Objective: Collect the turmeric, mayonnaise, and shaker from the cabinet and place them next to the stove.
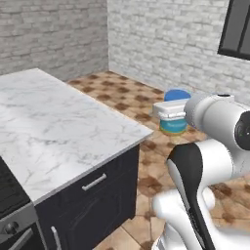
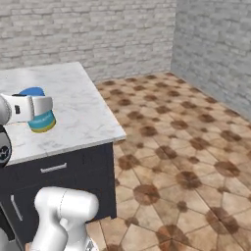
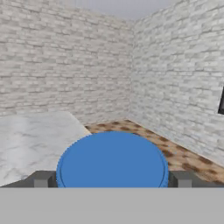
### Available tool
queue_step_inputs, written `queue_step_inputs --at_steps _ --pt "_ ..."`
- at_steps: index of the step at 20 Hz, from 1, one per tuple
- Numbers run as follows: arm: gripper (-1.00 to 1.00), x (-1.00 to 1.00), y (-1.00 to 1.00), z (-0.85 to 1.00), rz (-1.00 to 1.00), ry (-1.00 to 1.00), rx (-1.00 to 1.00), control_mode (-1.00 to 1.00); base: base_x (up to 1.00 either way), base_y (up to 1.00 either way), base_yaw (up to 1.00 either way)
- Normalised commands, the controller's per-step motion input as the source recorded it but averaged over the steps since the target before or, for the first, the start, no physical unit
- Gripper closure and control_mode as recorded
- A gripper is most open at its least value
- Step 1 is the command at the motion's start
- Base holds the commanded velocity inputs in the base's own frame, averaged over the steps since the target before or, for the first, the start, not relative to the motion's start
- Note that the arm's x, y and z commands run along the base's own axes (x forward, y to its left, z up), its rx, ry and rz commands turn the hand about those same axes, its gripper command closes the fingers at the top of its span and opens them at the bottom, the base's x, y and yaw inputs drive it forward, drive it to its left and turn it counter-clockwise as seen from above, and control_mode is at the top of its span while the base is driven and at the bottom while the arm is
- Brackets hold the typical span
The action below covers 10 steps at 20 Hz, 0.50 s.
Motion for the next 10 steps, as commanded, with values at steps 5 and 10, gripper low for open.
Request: queue_step_inputs --at_steps 5,10 --pt "1.0 0.0 0.0 0.0 0.0 0.0 0.0 1.0 -0.25 0.88 0.38" --pt "1.0 0.0 0.0 0.0 0.0 0.0 0.0 1.0 -0.1 0.82 0.37"
